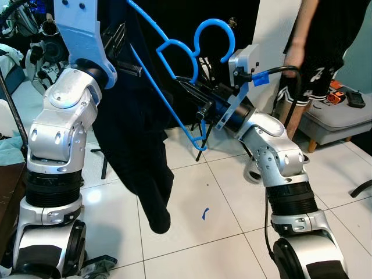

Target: Hang hanger

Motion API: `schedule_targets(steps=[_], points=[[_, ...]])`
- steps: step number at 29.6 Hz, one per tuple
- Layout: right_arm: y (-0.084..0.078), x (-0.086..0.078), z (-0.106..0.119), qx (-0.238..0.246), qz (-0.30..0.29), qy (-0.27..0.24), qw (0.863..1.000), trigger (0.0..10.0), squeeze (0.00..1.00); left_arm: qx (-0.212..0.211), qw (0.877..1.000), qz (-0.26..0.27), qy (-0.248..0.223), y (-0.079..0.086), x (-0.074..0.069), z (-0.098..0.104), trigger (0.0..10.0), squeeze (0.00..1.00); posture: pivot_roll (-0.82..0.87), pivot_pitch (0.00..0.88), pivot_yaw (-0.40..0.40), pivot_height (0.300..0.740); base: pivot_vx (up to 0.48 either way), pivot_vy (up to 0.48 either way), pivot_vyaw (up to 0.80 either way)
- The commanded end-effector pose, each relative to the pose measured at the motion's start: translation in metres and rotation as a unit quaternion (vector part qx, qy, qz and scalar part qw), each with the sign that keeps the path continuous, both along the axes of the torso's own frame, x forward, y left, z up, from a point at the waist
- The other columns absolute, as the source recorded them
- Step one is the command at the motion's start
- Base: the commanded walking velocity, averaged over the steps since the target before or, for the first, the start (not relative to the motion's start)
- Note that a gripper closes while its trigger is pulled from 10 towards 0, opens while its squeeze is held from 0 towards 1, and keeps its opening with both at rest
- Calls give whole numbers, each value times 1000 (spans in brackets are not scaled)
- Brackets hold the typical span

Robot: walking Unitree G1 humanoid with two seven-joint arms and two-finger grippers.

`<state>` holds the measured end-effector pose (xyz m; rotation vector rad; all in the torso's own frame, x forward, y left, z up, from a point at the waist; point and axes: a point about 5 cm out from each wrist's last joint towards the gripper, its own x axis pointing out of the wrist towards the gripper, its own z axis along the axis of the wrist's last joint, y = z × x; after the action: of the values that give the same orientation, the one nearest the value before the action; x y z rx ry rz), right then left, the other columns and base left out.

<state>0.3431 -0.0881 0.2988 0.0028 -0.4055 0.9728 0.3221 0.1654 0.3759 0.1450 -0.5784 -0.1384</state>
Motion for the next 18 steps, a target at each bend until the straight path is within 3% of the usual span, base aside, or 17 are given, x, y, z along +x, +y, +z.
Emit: schedule_targets(steps=[1,2,4,5,6,7,9,10,11,12,14,16,17,18], points=[[1,-1,-2,-20,-6,-6,1000,10000,0,12,999,24,-23,14,-5,12,0,0,9,0,65,740,0,0,0],[-1,3,-7,-43,-24,2,999,10000,0,32,999,17,-41,16,-11,21,0,0,10,0,63,740,0,0,0],[-1,3,-7,-43,-24,2,999,10000,0,32,999,17,-41,16,-11,21,0,0,10,0,63,740,0,0,0],[-4,8,-12,-61,-42,13,997,10000,0,68,996,-15,-59,12,-17,28,0,0,12,0,56,740,0,0,0],[-4,8,-12,-61,-42,13,997,10000,0,68,996,-15,-59,12,-17,28,0,0,12,0,56,740,0,0,0],[-4,12,-17,-83,-53,26,995,10000,0,111,989,-65,-69,1,-27,29,0,0,17,0,43,740,0,0,0],[-4,12,-17,-83,-53,26,995,10000,0,111,989,-65,-69,1,-27,29,0,0,17,0,43,740,0,0,0],[-5,14,-22,-102,-60,36,992,10000,0,152,980,-104,-73,-9,-36,26,0,0,19,0,38,740,0,0,0],[-5,14,-22,-102,-60,36,992,10000,0,152,980,-104,-73,-9,-36,26,0,0,19,0,38,740,0,0,0],[-5,17,-26,-120,-64,46,990,10000,0,180,972,-134,-73,-17,-42,22,0,0,21,0,31,740,0,0,0],[-5,17,-26,-120,-64,46,990,10000,0,180,972,-134,-73,-17,-42,22,0,0,21,0,31,740,0,0,0],[-1,16,-34,-153,-46,64,985,10000,0,241,951,-181,-61,-33,-49,8,0,0,26,0,19,740,0,0,0],[-1,16,-34,-153,-46,64,985,10000,0,241,951,-181,-61,-33,-49,8,0,0,26,0,19,740,0,0,0],[2,14,-37,-163,-33,69,984,10000,0,263,943,-199,-54,-40,-51,1,0,0,26,0,16,740,0,0,0]])
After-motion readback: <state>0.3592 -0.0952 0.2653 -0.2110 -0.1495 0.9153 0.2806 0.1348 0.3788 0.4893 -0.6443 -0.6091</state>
